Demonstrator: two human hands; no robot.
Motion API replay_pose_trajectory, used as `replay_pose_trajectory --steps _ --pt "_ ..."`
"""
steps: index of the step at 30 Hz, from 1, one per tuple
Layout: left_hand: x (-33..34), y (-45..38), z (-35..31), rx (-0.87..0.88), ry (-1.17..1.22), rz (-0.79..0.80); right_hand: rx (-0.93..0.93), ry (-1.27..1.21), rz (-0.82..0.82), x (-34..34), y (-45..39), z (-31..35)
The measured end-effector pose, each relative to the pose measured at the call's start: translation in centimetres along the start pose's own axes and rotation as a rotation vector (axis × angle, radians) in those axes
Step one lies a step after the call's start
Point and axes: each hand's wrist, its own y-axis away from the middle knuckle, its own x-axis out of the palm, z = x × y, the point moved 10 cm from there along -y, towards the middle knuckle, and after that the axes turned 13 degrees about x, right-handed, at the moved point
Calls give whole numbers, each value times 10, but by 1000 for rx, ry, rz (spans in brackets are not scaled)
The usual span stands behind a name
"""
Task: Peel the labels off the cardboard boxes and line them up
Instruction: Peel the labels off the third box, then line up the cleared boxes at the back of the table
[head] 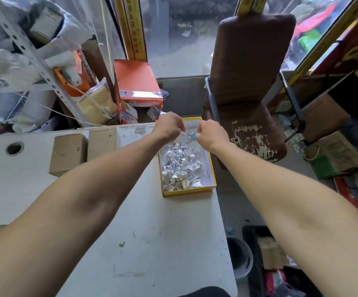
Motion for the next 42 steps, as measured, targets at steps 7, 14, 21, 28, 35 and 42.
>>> replay_pose_trajectory --steps 7,14,21,28,35,42 --pt "3 -8 -2 0 58 -7 8 17 23 9 -2 -4" --pt "2 -7 1 37 129 -1 -4 40 33 12 3 8" --pt "-8 1 2 37 142 4 -18 64 14 9 10 17" --pt "-20 14 1 28 200 -60 -26 40 18 9 23 23" --pt "-47 134 117 -220 -32 -124 10 42 112 59 47 40" --pt "-117 311 239 -416 -289 -176 -236 3 310 133 152 187"
